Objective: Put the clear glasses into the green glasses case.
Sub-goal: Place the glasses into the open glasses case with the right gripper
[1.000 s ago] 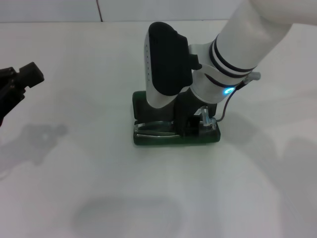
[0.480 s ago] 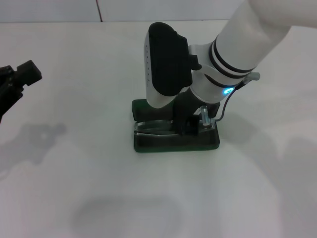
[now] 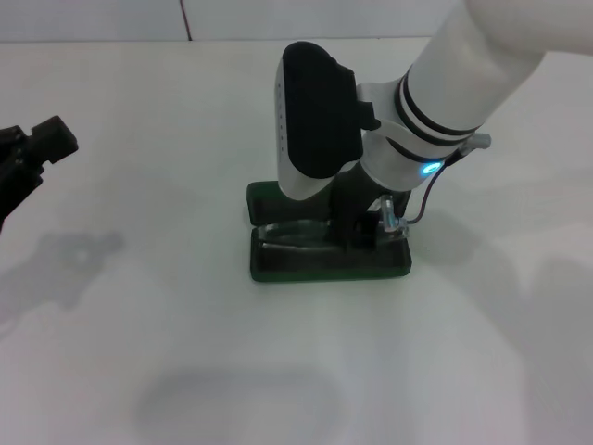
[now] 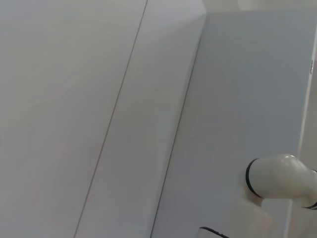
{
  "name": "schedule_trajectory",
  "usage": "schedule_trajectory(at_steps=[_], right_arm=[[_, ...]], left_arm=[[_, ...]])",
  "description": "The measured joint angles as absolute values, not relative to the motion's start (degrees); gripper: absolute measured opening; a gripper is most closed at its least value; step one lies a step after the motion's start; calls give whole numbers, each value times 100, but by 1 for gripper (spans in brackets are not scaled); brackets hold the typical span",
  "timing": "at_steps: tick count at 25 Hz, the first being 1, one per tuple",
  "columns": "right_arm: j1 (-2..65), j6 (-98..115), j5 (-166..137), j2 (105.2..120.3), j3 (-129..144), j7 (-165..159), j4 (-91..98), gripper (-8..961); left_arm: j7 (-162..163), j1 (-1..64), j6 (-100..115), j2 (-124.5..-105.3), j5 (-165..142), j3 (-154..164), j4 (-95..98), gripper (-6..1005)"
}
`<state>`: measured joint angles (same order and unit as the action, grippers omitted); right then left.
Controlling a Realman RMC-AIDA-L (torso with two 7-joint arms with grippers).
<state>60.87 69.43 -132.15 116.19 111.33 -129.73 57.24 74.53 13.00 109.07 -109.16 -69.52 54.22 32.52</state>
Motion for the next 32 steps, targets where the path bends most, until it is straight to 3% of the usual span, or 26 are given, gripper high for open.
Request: schedule_trajectory(at_steps=[32], right_arm=[[6065,6848,-13403,11619,11135,-13102,5854,137]], left_arm=[[7444,1282,10907,-10931,-6957,5291,3243,38]])
